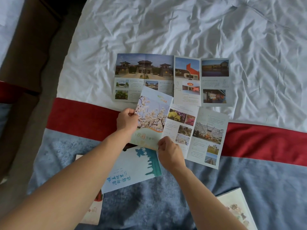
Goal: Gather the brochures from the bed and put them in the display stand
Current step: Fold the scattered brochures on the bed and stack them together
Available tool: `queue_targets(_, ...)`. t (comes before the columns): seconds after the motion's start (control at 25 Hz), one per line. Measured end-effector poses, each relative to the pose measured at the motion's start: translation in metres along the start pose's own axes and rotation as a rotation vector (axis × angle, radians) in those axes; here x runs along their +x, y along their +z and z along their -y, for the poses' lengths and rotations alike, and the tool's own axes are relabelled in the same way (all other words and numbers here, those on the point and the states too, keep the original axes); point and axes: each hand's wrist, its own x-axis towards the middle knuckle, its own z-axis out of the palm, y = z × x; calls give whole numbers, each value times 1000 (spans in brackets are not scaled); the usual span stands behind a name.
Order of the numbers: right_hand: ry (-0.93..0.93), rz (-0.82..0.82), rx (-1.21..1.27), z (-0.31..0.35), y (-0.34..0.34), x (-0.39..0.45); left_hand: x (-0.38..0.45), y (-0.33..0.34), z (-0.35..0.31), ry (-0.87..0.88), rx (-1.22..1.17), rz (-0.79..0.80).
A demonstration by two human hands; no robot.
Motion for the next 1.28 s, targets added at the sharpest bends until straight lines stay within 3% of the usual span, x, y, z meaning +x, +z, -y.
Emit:
queue_targets(0.08,29,-1,15,0,2,-1,0,-3,-4,24,-24,-21)
queue_targets(0.28,84,-305,152,4,-14,8,-2,-15,-16,120,-59,-38)
queue_targets(0.4,77,-317,208,12,-22,13,5,-30,-25,44,-154,-155)
queue_targets(0.52,76,-258,316,24,-23,16,14,-45,-30,-57,-362,-139)
queue_targets(0.64,90,-226,457,38,-21,14,14,-43,-23,-37,-216,-21)
queue_targets(0.8,226,-381,740,51,-29,14,-1,-18,-17,93,21,64)
queue_targets(1.04,258,-503,676,31,-56,10,-26,29,-25,184,157,189)
queue_targets(1.28,208,-274,285,-30,-61,11,-41,66,-19,297,395,205)
